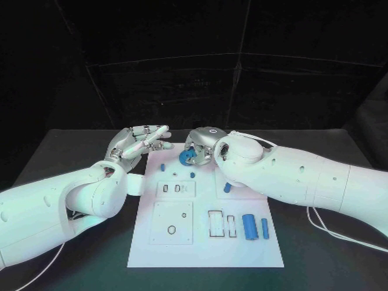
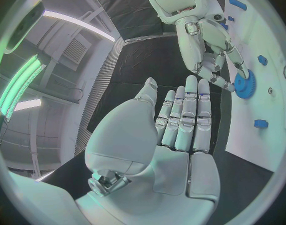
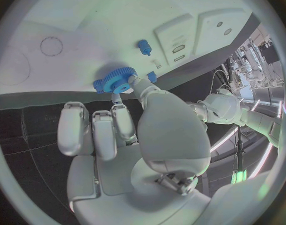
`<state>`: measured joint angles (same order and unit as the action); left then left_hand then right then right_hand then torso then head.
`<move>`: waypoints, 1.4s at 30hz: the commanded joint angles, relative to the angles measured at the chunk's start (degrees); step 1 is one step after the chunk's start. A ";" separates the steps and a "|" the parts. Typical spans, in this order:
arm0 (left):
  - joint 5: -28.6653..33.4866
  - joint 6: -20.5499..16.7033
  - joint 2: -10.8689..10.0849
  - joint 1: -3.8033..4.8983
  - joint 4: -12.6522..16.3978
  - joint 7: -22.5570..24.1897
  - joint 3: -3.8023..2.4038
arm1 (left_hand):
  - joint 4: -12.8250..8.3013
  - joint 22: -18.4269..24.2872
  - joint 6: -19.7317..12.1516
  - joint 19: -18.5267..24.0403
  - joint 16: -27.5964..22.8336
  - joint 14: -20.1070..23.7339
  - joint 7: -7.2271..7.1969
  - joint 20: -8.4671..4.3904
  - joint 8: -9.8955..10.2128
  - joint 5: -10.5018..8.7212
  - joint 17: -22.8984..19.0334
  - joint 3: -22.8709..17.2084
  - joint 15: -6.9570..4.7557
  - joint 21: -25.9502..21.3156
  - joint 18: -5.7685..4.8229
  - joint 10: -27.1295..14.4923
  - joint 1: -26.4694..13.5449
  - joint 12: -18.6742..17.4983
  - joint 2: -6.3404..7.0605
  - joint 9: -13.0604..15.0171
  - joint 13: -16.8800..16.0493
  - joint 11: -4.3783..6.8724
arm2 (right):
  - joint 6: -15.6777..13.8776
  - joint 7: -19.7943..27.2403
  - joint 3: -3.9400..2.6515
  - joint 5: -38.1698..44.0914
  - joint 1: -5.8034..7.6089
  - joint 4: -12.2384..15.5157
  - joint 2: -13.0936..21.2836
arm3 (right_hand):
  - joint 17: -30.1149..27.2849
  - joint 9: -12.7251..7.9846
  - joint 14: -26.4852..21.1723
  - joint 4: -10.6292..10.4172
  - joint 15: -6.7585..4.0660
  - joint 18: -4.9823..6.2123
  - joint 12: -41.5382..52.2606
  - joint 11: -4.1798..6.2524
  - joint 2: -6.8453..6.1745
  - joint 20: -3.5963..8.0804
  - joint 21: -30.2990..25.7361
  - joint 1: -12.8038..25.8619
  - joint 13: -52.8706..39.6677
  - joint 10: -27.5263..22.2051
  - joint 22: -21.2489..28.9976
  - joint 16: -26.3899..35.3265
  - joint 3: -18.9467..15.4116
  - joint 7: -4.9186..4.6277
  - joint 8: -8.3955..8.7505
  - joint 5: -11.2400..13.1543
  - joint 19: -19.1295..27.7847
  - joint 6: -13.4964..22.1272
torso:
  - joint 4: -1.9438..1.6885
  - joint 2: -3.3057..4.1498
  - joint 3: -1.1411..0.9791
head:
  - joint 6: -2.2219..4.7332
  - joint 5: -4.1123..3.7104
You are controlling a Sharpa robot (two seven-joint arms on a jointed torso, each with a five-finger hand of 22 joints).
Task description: Assemble the parts on the task board
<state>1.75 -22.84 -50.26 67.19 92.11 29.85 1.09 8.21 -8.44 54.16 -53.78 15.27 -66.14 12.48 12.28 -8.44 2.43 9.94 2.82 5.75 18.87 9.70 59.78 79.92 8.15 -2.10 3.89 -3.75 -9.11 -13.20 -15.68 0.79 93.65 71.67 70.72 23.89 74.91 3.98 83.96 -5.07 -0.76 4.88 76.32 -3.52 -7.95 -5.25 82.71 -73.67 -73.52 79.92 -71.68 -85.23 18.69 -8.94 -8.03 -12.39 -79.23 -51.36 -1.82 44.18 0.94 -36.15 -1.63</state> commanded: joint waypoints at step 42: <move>-0.07 0.64 -0.79 0.09 0.03 0.40 -0.04 | -0.37 0.14 0.06 -0.36 -0.40 -0.27 0.34 0.13 0.40 0.30 0.11 0.04 0.29 -0.38 0.73 0.09 -0.06 -0.46 -0.56 -0.07 0.03 -0.25 | -4.05 20.47 0.06 -26.66 0.28 10.06 26.98 | 4.97 -0.08 3.94 -0.79 0.69 -1.07 -0.07 -0.72 2.25 -0.95 0.41 -8.34 -0.46 -0.03 -0.45 -0.46 -16.46 -0.43 3.96 -6.79 0.02 -0.73 | 1.64 -0.42 -0.66 | 0.91 -1.41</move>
<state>1.77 -22.85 -51.12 67.19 92.08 29.79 1.09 8.22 -8.40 54.16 -53.78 15.27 -66.14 12.48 12.28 -8.22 2.43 9.98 2.82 5.75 18.87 9.69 59.78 79.92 7.93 -2.10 3.90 -3.75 -9.11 -19.53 0.31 0.88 71.27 71.86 81.00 50.71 74.90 3.96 84.04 -6.08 0.31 3.98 76.56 -4.50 -5.49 -6.44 83.19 -81.82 -74.04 80.16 -72.17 -85.87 2.23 -9.34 -4.28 -19.43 -79.47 -51.89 -0.33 43.79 0.37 -35.14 -2.83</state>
